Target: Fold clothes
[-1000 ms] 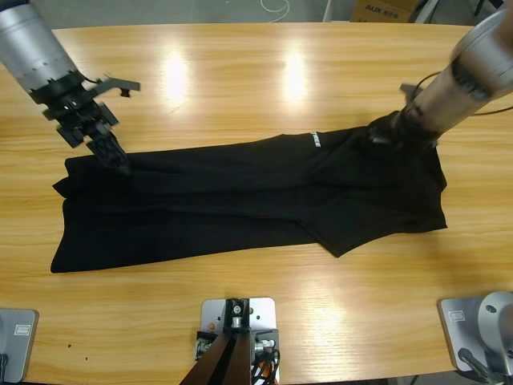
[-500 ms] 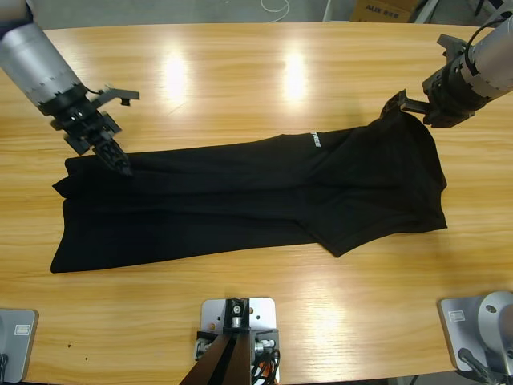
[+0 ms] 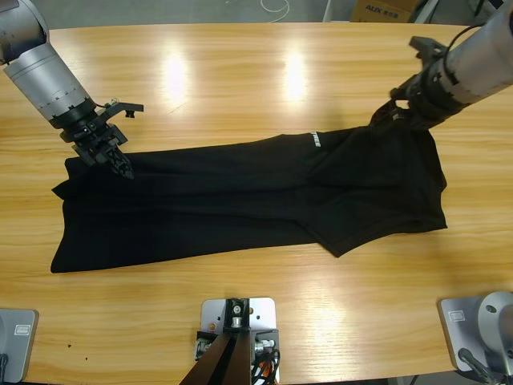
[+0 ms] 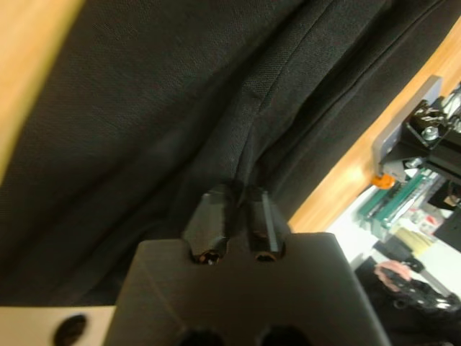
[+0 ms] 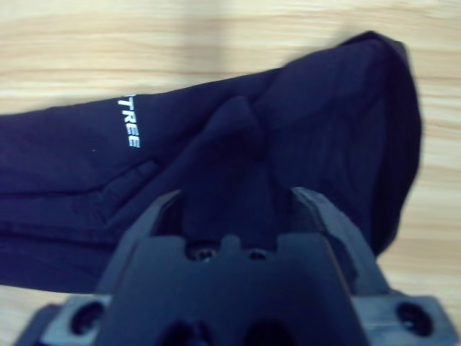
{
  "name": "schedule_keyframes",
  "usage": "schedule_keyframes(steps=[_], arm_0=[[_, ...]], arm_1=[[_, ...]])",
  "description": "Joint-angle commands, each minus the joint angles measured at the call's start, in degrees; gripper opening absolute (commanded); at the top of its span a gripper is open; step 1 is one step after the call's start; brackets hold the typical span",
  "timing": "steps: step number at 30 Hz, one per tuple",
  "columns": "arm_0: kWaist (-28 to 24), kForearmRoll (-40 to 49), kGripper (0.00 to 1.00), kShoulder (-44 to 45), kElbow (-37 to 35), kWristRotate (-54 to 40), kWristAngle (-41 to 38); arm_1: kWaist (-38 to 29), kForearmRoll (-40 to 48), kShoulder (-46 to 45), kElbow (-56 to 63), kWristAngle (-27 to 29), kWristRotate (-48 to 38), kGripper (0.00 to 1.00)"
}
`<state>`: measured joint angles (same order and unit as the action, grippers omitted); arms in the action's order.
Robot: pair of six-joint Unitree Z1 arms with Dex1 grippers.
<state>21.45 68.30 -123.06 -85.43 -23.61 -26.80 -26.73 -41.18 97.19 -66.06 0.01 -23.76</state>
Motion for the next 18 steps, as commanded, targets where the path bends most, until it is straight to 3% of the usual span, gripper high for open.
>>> schedule_keyframes(steps=[1,13,18], arm_0=[[2.0,-0.8,0.0,-0.3,2.5,2.1,-1.7],[2.2,-1.3,0.0,1.3,3.6,3.1,-1.5],[4.6,-3.1,0.0,2.8,8.7,3.1,-1.9]], arm_1=[[-2.7,5.5,8.9,3.2,-4.7,1.6,0.0],[-2.9,10.5,18.3,4.9,-6.4,2.0,0.0],[-2.9,10.8,19.2,4.7,-6.3,2.0,0.0]])
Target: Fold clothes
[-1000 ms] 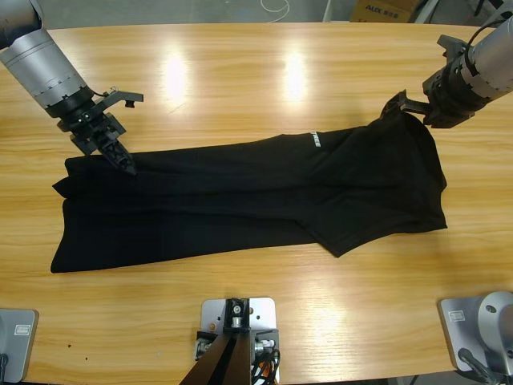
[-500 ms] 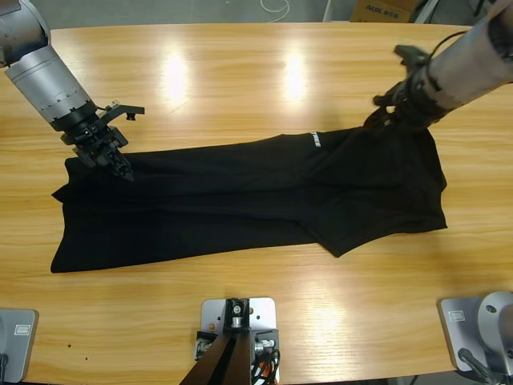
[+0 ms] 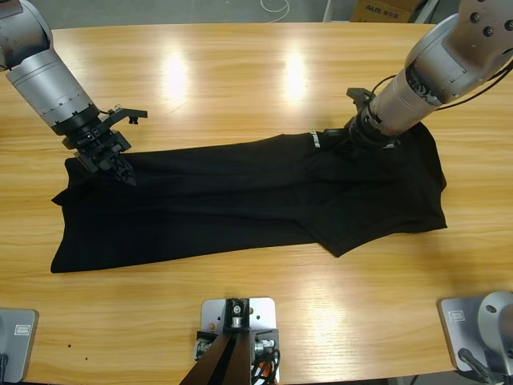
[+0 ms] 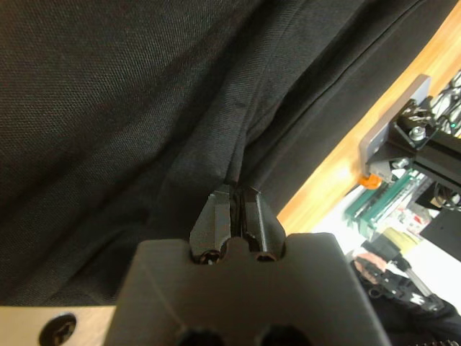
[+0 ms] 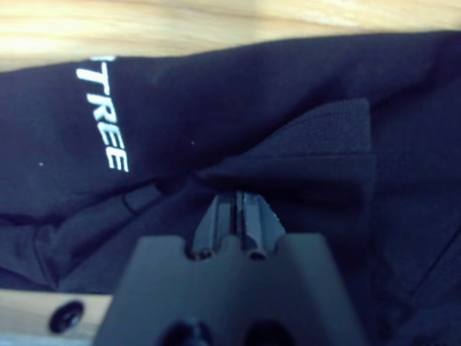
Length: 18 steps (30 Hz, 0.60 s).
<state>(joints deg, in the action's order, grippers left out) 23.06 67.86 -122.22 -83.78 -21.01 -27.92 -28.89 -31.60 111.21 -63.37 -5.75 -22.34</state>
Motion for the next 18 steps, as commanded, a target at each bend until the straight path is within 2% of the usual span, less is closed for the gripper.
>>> schedule_keyframes(steps=[1,4,9,12,15,18], arm_0=[[3.9,-3.2,0.0,2.4,8.5,0.5,-1.2],[5.5,-5.8,0.0,3.2,12.4,0.9,-1.4],[5.8,-6.4,0.0,3.5,12.7,2.8,-1.6],[5.4,-6.4,0.0,11.1,10.6,6.1,-0.5],[7.0,-6.8,0.0,19.2,3.1,8.9,10.9],[7.7,-8.4,0.0,13.8,2.8,9.2,17.1]], arm_1=[[-0.7,1.2,5.2,2.0,-0.6,0.6,0.0],[-0.7,1.2,5.1,1.9,-0.6,0.6,0.0],[-0.7,1.1,4.1,2.4,-0.4,0.6,0.0],[-0.7,1.1,3.4,2.8,-0.2,0.6,0.0],[-0.7,1.2,3.2,3.4,-0.1,0.7,0.0],[-0.7,1.4,3.4,3.5,-0.1,0.7,0.0]])
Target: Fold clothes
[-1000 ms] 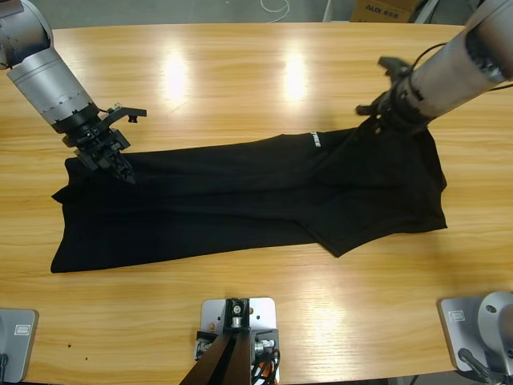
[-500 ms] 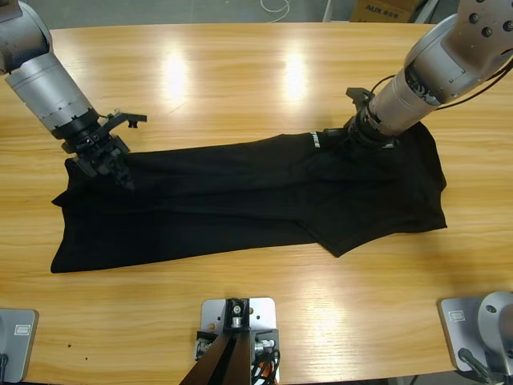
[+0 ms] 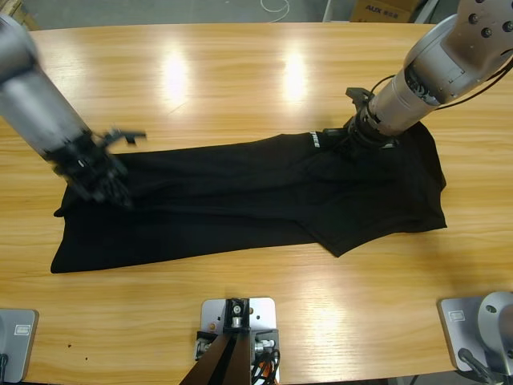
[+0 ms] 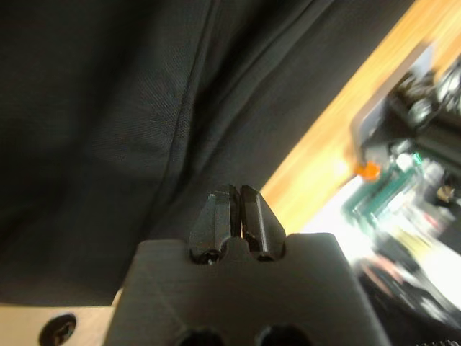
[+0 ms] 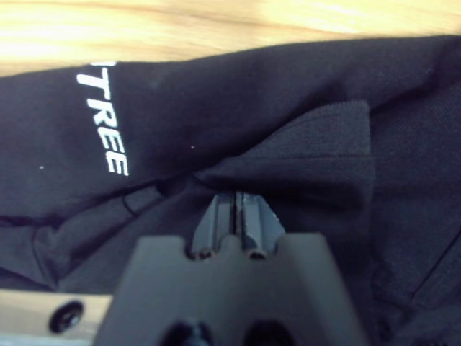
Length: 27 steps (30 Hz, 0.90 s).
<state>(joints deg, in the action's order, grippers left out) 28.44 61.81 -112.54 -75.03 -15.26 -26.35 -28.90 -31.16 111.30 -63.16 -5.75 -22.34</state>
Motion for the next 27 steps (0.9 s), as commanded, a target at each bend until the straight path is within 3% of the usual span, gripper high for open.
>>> schedule_keyframes(steps=[1,12,22,27], arm_0=[[2.9,-2.8,0.0,2.2,-6.0,4.5,16.7],[9.5,-11.0,0.0,-8.3,-2.9,11.8,19.3],[12.9,-15.9,0.0,-4.1,7.5,14.8,18.9],[14.1,-17.0,0.0,2.9,13.0,17.1,19.1]], arm_1=[[-0.7,0.9,3.0,3.3,0.0,0.8,0.0],[-0.7,2.5,2.2,6.3,0.0,0.8,0.0],[-0.7,3.3,2.4,6.8,-0.1,0.8,0.0],[-0.6,3.7,2.4,7.6,-0.1,0.8,0.0]])
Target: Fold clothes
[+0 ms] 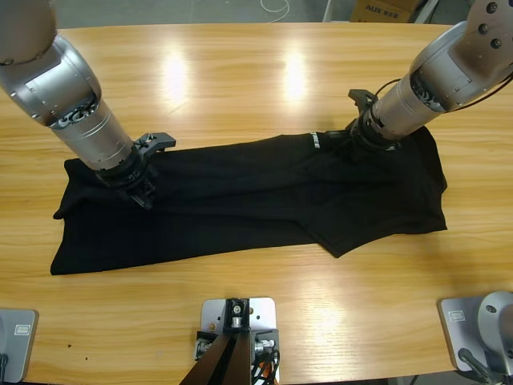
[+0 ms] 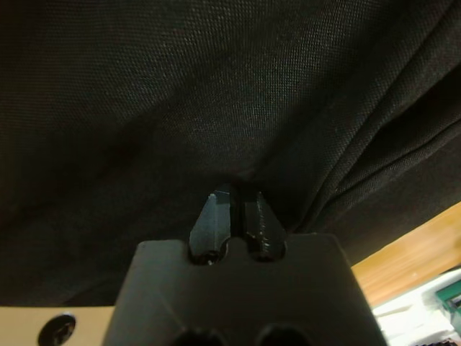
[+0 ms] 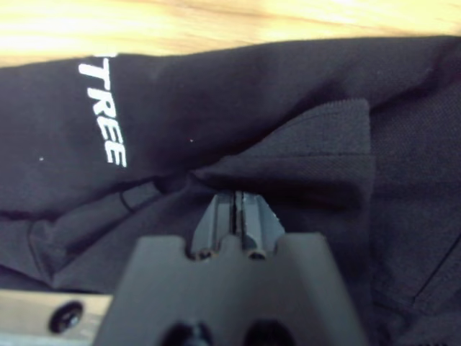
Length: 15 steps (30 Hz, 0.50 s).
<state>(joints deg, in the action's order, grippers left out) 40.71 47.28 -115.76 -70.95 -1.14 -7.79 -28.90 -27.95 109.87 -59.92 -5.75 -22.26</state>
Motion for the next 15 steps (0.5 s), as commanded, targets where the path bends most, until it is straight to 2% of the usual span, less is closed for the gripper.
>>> schedule_keyframes(steps=[1,5,15], arm_0=[[2.0,-2.4,0.0,7.6,9.7,3.6,0.5],[2.1,-1.9,0.0,11.9,10.2,4.2,1.4],[2.4,-2.7,0.0,12.3,13.2,4.7,1.1]], arm_1=[[-0.7,0.6,4.0,4.3,-0.1,0.7,0.0],[-0.7,0.8,5.0,4.0,-0.1,0.6,0.0],[-0.6,0.8,4.2,5.0,0.1,0.6,0.0]])
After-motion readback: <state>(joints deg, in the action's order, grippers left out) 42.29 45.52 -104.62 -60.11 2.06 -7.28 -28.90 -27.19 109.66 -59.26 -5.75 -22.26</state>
